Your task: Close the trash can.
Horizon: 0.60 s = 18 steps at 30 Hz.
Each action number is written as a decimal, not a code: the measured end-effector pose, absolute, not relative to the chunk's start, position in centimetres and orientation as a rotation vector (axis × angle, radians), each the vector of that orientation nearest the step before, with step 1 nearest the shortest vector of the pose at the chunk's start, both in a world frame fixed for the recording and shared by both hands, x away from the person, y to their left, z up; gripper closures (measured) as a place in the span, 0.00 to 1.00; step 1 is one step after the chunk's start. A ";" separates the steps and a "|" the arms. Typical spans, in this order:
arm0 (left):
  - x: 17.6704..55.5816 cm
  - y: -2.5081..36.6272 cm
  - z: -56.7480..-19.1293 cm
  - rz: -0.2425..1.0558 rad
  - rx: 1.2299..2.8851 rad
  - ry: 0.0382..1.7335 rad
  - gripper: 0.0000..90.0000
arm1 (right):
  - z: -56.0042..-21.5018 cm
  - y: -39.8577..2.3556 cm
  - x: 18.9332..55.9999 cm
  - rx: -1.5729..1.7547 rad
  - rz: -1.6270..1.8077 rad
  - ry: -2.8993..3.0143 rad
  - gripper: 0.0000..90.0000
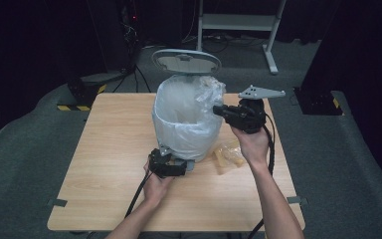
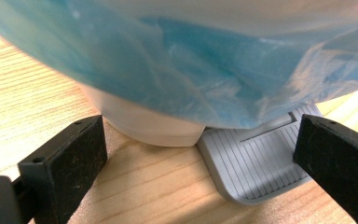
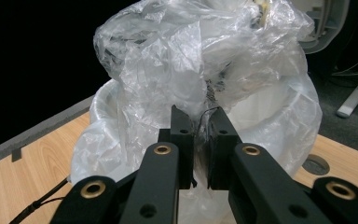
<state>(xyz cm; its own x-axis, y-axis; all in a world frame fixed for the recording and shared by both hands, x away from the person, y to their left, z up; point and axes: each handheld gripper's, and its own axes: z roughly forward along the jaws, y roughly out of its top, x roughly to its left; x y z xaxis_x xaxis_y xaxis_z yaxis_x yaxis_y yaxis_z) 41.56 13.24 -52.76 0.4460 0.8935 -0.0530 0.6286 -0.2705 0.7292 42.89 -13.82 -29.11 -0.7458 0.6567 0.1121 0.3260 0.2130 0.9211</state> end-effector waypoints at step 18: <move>41.5 13.2 -52.7 0.498 2.011 1.267 0.03 | -29.4 -10.8 45.4 0.938 1.466 2.269 0.90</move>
